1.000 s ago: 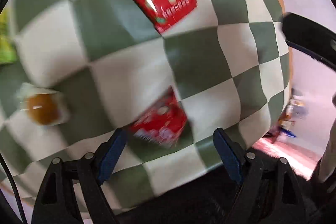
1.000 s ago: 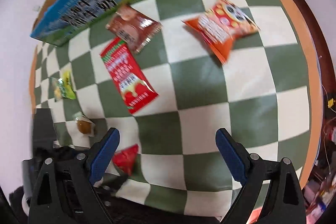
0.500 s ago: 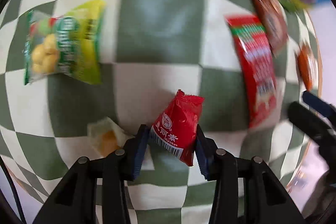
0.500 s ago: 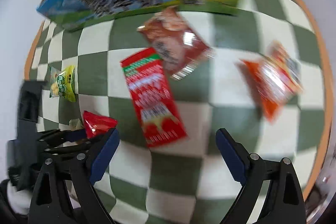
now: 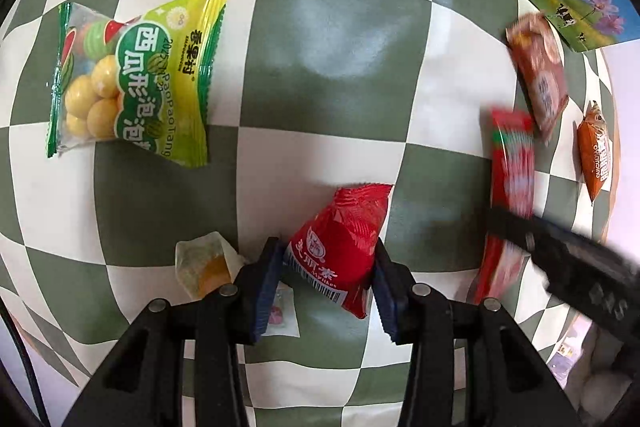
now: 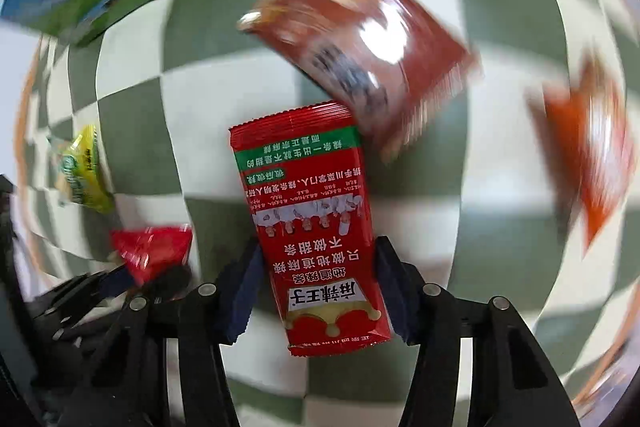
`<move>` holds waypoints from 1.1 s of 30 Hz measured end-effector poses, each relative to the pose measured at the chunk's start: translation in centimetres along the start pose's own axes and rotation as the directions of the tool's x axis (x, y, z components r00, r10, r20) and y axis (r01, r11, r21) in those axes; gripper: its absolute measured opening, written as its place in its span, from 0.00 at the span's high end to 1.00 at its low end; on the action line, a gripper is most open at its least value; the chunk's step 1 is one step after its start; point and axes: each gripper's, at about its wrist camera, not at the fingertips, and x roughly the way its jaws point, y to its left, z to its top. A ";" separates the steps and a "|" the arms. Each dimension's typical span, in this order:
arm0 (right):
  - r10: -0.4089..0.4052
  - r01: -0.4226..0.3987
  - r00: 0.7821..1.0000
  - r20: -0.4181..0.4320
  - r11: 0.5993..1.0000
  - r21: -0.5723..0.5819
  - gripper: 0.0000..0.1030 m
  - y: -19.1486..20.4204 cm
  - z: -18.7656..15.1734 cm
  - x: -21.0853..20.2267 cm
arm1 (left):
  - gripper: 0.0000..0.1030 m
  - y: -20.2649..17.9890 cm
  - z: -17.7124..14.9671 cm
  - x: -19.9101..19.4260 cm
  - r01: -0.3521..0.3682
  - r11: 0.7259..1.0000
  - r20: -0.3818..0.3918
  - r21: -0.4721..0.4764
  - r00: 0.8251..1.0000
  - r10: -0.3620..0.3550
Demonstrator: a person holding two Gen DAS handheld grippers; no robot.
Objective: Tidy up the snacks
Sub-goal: 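Grasp the small red packet with the left tool while the right tool grasps the red sauce packet, then lower both red packets into the cardboard box and open both tools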
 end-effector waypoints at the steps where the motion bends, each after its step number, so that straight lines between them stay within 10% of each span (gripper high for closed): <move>1: 0.036 -0.035 0.999 -0.023 0.999 0.030 0.44 -0.5 -0.4 0.1 | 0.59 0.4 0.5 0.0 0.005 1.000 -0.001 -0.001 1.000 -0.005; 10: -0.019 0.020 0.999 0.035 1.000 -0.011 0.39 -0.2 -1.8 1.2 | 0.59 0.8 2.1 0.4 -0.005 1.000 -0.008 0.005 1.000 0.005; 15: -0.050 0.053 0.994 0.099 0.998 -0.027 0.53 -0.2 -3.6 1.0 | 0.61 0.1 1.6 -0.4 -0.028 0.999 0.029 0.036 0.999 0.027; 33: 0.157 -0.145 0.958 0.242 0.987 -0.067 0.54 -3.3 -6.7 -12.6 | 0.61 -1.9 0.5 -13.0 0.133 0.984 0.187 0.116 0.970 -0.153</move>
